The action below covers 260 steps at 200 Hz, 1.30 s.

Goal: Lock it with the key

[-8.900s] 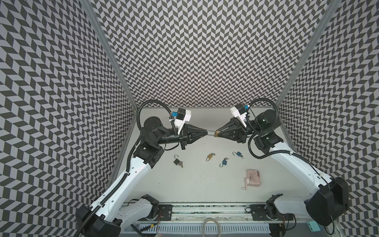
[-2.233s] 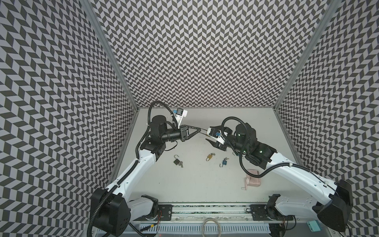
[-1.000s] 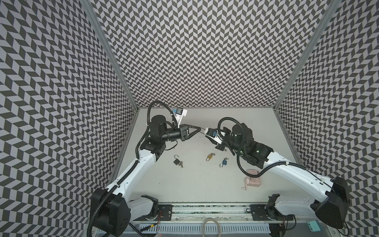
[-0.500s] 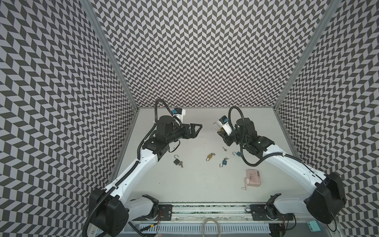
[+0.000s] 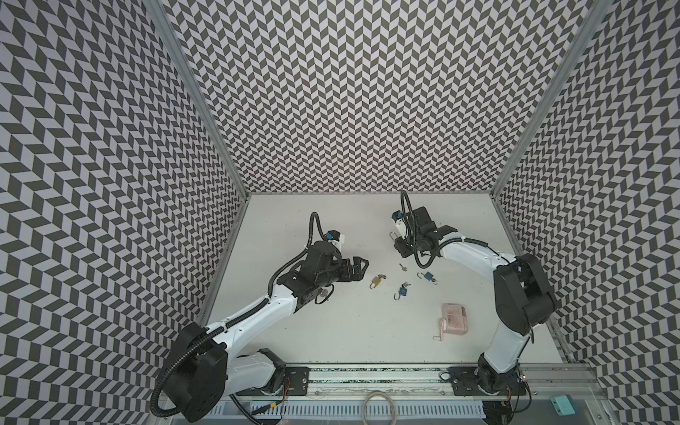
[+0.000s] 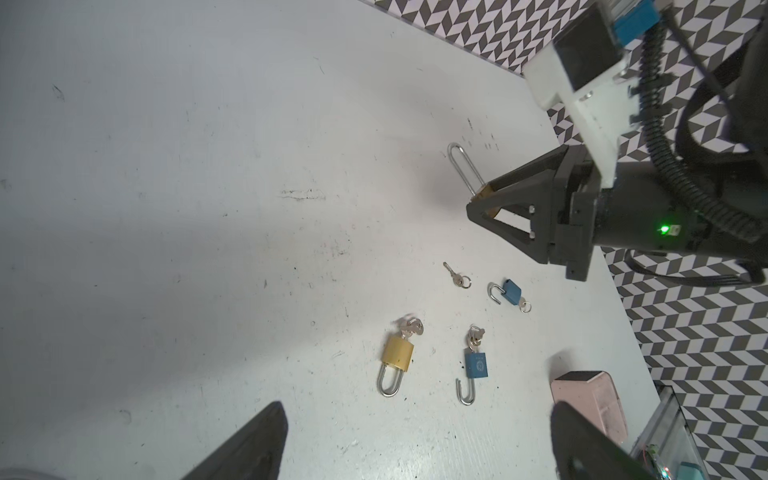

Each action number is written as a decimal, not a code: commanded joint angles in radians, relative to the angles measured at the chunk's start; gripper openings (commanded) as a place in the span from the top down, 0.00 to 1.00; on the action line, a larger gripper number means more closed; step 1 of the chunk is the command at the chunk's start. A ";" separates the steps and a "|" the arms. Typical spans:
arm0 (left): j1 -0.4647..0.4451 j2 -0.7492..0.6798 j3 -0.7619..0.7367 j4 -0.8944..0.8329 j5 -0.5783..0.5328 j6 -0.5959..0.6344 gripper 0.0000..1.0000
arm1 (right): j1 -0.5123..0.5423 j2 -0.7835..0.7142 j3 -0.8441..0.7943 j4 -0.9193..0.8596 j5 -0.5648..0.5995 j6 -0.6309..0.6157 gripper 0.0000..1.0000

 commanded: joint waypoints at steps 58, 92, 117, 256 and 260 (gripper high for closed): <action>0.020 0.029 0.016 0.043 -0.013 -0.008 0.01 | -0.020 0.165 0.116 0.000 0.056 -0.002 1.00; 0.020 0.044 0.023 0.039 -0.003 -0.008 0.01 | -0.025 0.216 0.146 -0.016 0.059 -0.010 0.95; 0.020 0.045 0.025 0.037 -0.004 -0.008 0.01 | -0.025 0.237 0.152 -0.022 0.067 -0.009 0.91; 0.009 0.007 0.041 -0.034 -0.071 -0.010 0.01 | -0.027 0.092 0.130 -0.001 0.073 0.063 0.48; 0.004 0.005 0.044 -0.042 -0.081 -0.009 0.01 | -0.027 0.069 0.116 0.010 0.076 0.080 0.48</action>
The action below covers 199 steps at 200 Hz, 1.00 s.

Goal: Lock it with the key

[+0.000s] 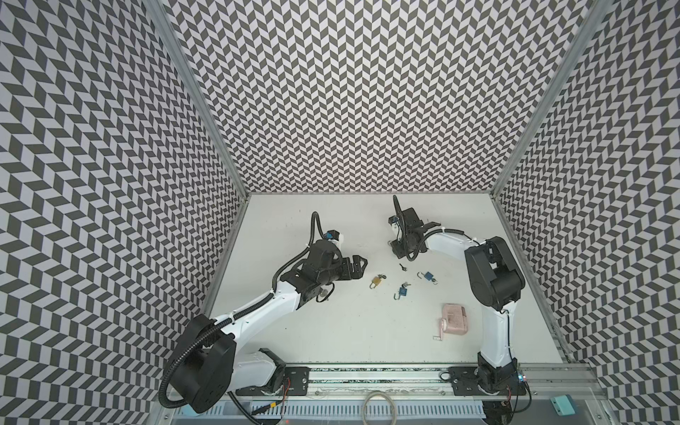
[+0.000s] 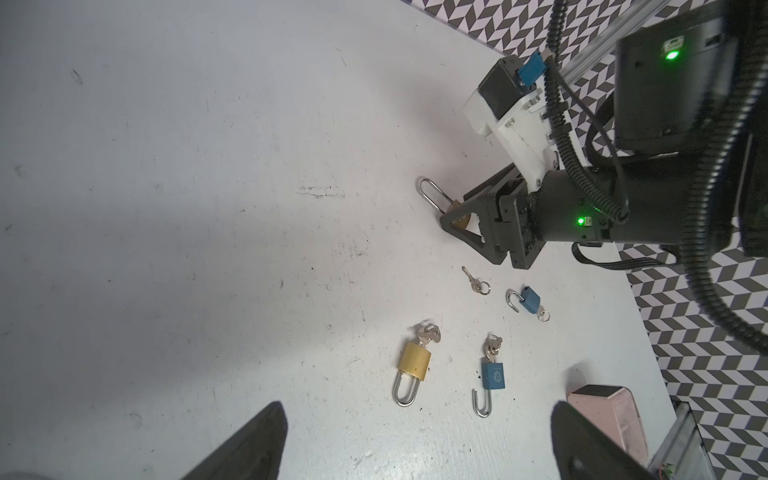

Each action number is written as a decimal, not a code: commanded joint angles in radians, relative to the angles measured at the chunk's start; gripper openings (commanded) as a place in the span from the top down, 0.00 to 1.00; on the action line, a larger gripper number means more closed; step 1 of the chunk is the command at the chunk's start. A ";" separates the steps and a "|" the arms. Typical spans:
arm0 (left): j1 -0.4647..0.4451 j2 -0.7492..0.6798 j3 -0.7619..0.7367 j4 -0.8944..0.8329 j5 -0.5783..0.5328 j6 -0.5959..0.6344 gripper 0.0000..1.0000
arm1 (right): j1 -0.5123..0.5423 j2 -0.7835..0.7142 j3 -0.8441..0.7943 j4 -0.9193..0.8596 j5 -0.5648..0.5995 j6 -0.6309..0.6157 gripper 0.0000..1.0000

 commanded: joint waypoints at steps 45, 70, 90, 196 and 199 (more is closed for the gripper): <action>-0.177 -0.038 0.035 -0.038 -0.177 0.004 0.01 | -0.002 -0.395 -0.251 0.097 0.051 0.340 0.53; -0.268 -0.003 -0.003 0.023 -0.193 -0.030 0.01 | 0.018 -0.535 -0.413 0.116 0.019 0.436 0.56; -0.283 0.026 -0.048 0.097 -0.163 -0.080 0.02 | 0.060 -0.598 -0.494 0.124 -0.057 0.460 0.58; -0.029 -0.192 -0.237 0.113 -0.088 -0.165 0.10 | 0.233 -0.252 -0.337 0.171 -0.124 0.432 0.76; -0.026 -0.195 -0.237 0.112 -0.086 -0.165 0.10 | 0.233 -0.247 -0.332 0.168 -0.118 0.431 0.76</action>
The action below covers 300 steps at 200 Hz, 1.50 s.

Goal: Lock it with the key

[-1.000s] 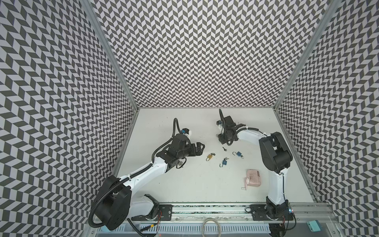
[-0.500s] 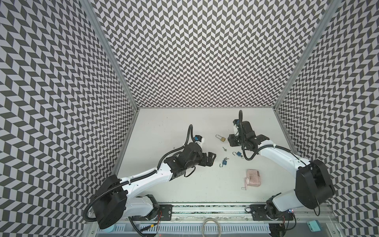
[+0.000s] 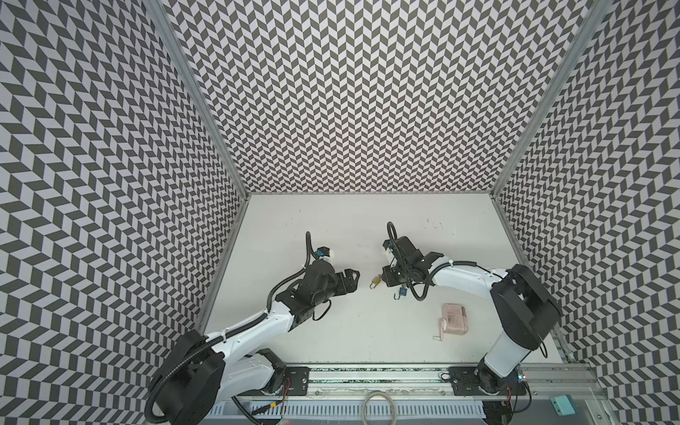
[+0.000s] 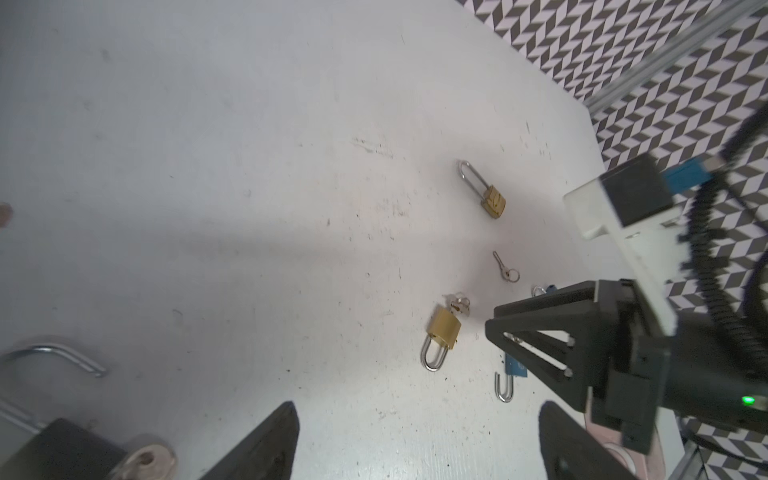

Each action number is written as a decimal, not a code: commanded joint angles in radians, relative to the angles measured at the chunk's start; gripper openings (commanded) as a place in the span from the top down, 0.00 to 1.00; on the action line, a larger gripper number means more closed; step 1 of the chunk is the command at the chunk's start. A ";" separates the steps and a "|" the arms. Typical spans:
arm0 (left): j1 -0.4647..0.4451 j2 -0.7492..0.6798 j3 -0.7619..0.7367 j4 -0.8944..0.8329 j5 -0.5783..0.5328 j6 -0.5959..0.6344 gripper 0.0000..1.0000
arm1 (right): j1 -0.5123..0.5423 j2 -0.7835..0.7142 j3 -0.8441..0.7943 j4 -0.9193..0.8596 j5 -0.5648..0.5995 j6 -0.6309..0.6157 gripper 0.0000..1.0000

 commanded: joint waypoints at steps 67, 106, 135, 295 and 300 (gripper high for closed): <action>0.028 -0.032 -0.018 0.002 0.047 -0.014 0.10 | -0.004 0.135 0.128 -0.027 0.055 -0.048 0.74; 0.040 -0.048 -0.022 -0.001 0.050 -0.013 0.10 | 0.000 0.153 0.122 -0.031 -0.005 -0.060 0.73; 0.047 -0.052 -0.023 -0.006 0.049 -0.011 0.11 | 0.028 0.152 0.111 -0.026 -0.048 -0.059 0.73; -0.252 0.121 0.066 0.123 -0.004 0.104 0.12 | -0.089 -0.293 -0.206 -0.122 0.233 0.138 0.62; -0.266 0.140 0.076 0.135 0.000 0.107 0.13 | -0.105 -0.293 -0.207 -0.135 0.224 0.123 0.62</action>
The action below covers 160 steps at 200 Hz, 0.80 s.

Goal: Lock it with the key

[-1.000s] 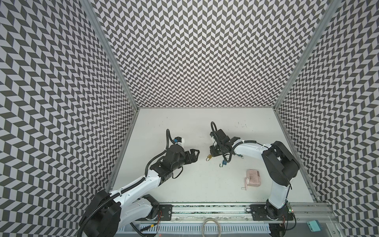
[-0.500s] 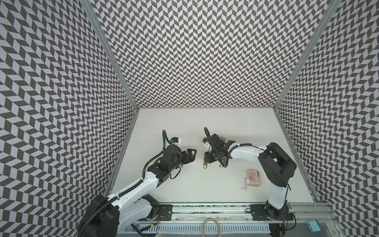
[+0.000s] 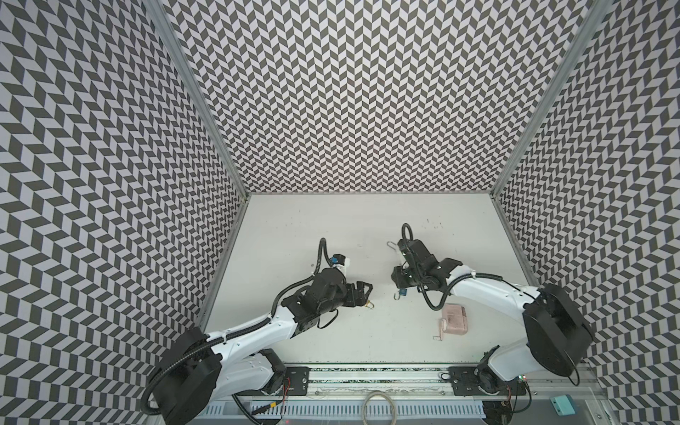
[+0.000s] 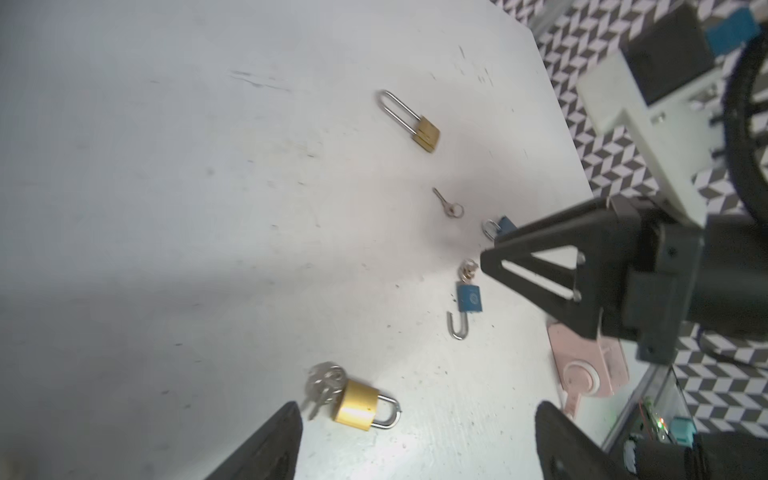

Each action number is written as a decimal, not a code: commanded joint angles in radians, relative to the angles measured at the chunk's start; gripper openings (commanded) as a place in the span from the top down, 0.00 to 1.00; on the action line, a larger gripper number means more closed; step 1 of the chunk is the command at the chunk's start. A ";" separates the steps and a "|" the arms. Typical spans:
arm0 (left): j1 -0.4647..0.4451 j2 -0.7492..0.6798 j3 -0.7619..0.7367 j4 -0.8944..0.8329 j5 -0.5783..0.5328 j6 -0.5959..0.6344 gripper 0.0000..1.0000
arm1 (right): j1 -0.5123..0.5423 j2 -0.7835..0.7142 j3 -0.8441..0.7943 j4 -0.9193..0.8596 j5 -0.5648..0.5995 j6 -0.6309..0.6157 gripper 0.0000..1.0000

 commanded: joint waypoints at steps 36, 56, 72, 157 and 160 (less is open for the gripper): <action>-0.103 0.171 0.104 0.148 0.011 0.032 0.14 | -0.055 -0.015 -0.035 -0.109 0.011 0.032 0.57; -0.095 0.185 0.100 0.161 -0.001 0.003 0.15 | 0.002 -0.015 -0.034 -0.101 0.029 0.076 0.54; -0.072 0.183 0.085 0.166 0.003 -0.025 0.16 | 0.046 0.008 -0.022 -0.100 0.048 0.096 0.51; 0.058 0.084 0.000 0.154 0.052 -0.029 0.18 | 0.080 0.181 0.123 -0.123 0.154 0.043 0.41; 0.059 0.084 0.000 0.154 0.051 -0.029 0.18 | 0.080 0.189 0.129 -0.125 0.157 0.041 0.41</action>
